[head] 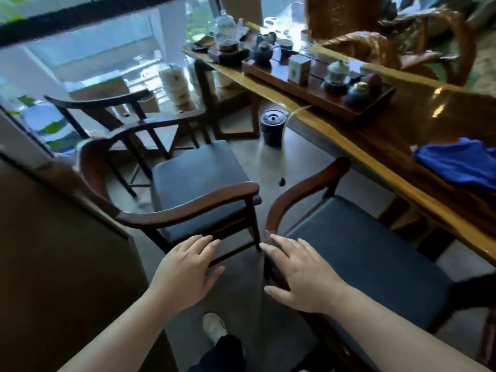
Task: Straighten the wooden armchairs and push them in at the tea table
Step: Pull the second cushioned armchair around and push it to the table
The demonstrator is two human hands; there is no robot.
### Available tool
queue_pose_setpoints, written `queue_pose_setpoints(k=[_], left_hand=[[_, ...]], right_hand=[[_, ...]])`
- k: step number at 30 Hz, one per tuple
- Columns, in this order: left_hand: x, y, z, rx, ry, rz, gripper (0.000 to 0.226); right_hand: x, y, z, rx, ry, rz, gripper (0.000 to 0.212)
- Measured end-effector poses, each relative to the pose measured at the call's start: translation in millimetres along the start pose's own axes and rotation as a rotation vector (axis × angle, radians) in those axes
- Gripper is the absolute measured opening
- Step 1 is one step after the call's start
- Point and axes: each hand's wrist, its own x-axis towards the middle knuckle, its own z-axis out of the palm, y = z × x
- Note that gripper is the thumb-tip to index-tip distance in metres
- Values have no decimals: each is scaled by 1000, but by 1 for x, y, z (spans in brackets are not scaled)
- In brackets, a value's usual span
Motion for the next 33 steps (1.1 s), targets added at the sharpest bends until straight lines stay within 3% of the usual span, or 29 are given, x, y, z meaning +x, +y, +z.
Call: queue_pose_setpoints(k=[17, 33], left_hand=[[41, -207, 10, -51, -2, -109, 56], [64, -309, 27, 155, -277, -69, 65]], right_hand=[[222, -62, 13, -126, -160, -1, 82], [361, -66, 59, -188, -368, -168, 84]])
